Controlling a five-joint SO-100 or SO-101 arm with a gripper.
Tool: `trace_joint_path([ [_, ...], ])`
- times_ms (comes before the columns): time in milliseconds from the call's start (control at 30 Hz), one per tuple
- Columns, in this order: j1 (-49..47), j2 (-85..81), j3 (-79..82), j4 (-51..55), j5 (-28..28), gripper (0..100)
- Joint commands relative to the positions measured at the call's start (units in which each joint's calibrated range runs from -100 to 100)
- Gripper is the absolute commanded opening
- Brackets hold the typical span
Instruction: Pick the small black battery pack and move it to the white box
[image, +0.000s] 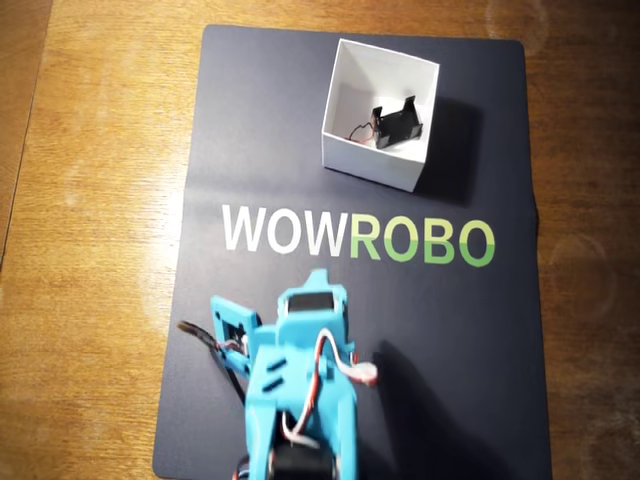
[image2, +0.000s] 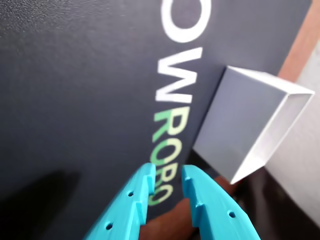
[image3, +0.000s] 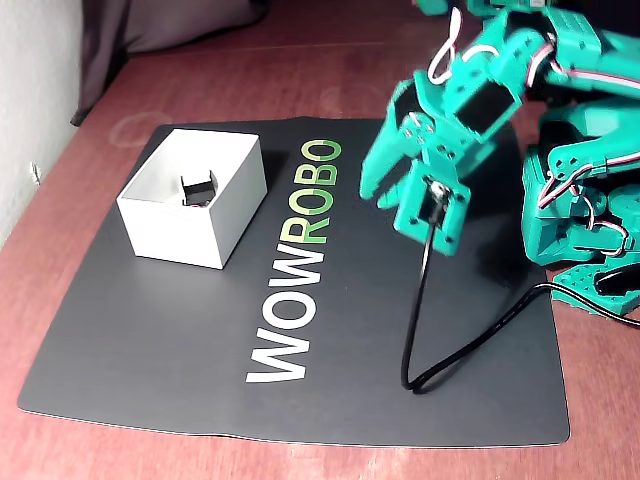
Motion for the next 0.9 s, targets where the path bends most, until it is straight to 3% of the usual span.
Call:
trace_joint_path([
  [0,-0.4,-15.1,11.2,-1.1,-0.2,2],
  [333,-0.6,-24.0,17.4,5.8,-0.3,0],
  [500,-0.6,-24.1,17.3,5.8,-4.2,1],
  [867,0.2,-24.1,17.3,5.8,-4.1,1],
])
